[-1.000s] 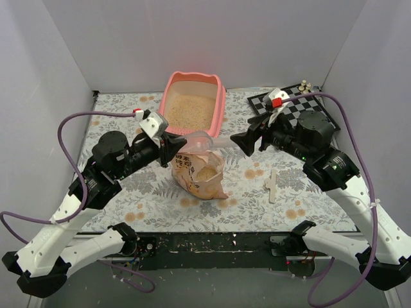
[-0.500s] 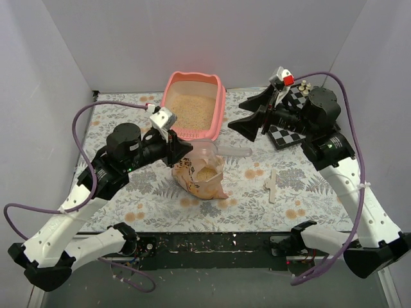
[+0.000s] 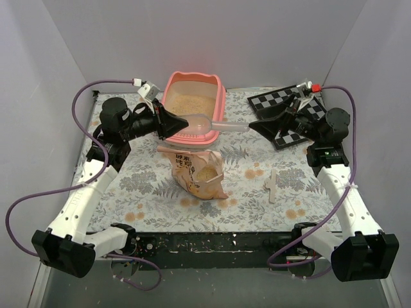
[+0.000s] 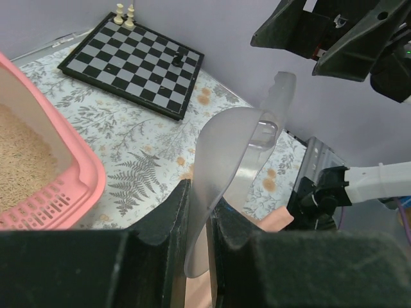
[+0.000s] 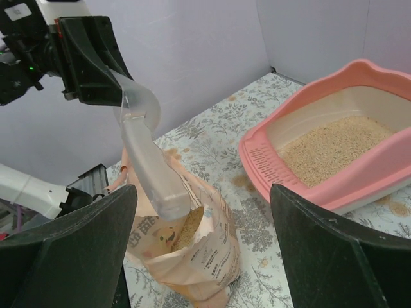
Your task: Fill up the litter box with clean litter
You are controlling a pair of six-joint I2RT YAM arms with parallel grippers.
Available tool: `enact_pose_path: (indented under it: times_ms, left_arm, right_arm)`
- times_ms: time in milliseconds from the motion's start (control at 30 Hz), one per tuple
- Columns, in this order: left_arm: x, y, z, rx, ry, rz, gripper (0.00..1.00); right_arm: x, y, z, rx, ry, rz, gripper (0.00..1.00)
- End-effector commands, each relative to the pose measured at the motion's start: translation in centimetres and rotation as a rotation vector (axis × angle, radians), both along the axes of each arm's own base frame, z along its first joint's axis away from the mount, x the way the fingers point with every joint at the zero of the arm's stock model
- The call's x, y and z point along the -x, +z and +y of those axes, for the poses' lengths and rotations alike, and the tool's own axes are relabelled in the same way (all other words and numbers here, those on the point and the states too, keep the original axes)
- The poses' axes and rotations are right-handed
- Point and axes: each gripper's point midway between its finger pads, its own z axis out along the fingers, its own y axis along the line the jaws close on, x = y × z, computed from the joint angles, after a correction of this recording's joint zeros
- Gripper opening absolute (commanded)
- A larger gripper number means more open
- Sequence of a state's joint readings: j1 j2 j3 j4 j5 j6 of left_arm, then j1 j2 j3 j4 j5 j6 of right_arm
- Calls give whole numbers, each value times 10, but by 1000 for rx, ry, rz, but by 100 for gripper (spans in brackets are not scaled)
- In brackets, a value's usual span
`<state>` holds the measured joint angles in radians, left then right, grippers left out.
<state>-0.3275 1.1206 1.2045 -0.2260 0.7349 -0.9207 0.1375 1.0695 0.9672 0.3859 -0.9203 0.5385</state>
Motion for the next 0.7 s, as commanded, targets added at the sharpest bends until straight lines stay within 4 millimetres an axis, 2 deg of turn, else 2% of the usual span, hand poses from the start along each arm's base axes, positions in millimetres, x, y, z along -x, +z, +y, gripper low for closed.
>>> enact_pose_path:
  times_ms: [0,333,667]
  left_arm:
    - [19,15,1,83,-142,-31,0]
    - [8,4,0,99,-145,13,0]
    - [-3,-6,1,103,-119,60,0]
  right_arm:
    - [23,33,-6,-79,60,-157,91]
    - [28,26,1,-190,161,-88,91]
    - [32,23,29,-184,225,-59,90]
